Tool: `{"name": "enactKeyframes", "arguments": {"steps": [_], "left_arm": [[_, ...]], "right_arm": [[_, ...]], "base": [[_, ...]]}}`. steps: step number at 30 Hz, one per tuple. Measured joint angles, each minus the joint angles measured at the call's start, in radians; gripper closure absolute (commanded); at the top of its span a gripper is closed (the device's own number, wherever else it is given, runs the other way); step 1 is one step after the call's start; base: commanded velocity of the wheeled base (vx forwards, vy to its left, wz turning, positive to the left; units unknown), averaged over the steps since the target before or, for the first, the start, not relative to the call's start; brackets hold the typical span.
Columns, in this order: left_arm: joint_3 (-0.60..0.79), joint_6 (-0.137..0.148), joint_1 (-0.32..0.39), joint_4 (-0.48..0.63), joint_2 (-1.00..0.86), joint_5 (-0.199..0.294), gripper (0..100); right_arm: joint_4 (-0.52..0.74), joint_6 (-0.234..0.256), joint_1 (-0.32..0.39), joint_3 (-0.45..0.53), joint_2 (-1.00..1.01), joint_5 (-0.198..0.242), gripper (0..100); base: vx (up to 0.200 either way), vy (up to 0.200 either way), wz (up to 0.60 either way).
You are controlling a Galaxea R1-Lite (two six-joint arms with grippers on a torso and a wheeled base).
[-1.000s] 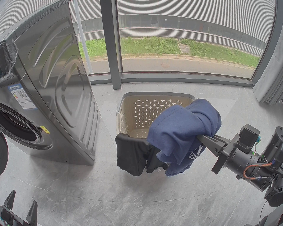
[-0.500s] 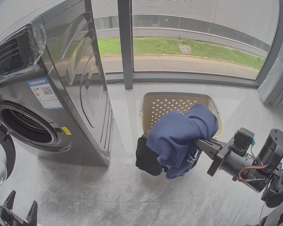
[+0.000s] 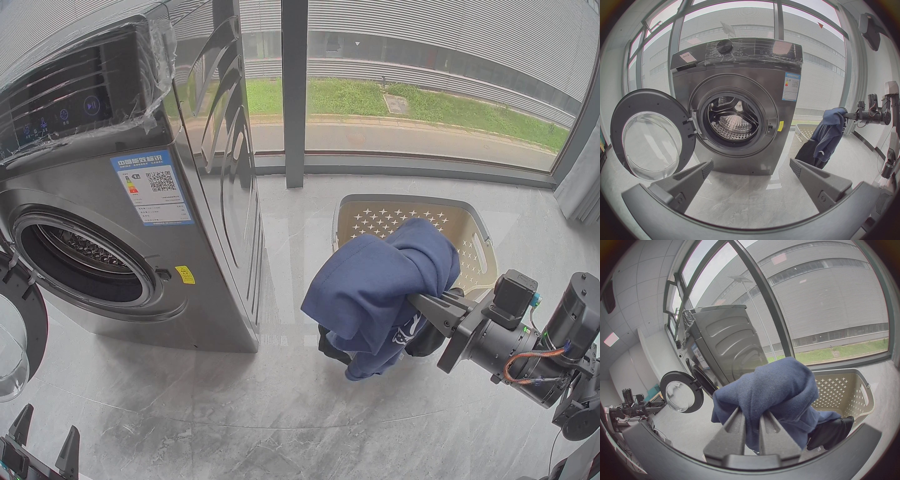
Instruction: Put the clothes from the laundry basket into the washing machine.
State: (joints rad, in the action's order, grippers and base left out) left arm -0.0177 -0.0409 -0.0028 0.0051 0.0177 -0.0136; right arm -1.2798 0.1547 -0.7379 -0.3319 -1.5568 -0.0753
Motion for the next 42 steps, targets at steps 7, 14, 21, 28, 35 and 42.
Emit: {"name": "enactKeyframes", "arguments": {"steps": [7, 14, 21, 28, 35, 42], "left_arm": [[0.0, 0.0, 0.0, -0.001, 0.0, 0.0, 0], [0.0, 0.0, -0.001, 0.0, 0.0, 0.0, 0], [0.0, 0.0, 0.0, -0.001, 0.0, 0.0, 0], [0.0, 0.0, 0.0, -0.001, 0.0, 0.0, 0], [0.0, 0.0, 0.0, -0.001, 0.0, 0.0, 0], [0.0, 0.0, -0.001, 0.0, 0.0, 0.0, 0]], "right_arm": [[0.001, 0.0, 0.002, 0.006, -0.001, -0.001, 100], [0.001, 0.0, 0.001, 0.008, -0.002, 0.0, 100], [0.002, 0.0, 0.0, 0.009, -0.002, 0.0, 100], [0.002, 0.0, -0.002, 0.009, -0.002, 0.0, 100], [0.002, 0.0, -0.005, 0.009, -0.002, 0.0, 100], [0.001, 0.0, -0.008, 0.009, -0.002, 0.0, 100]], "base": [[-0.2, 0.0, 0.0], [0.0, 0.029, 0.0], [0.0, 0.2, 0.0], [0.0, 0.2, 0.0], [0.0, 0.2, 0.0], [0.0, 0.2, 0.0]]}}
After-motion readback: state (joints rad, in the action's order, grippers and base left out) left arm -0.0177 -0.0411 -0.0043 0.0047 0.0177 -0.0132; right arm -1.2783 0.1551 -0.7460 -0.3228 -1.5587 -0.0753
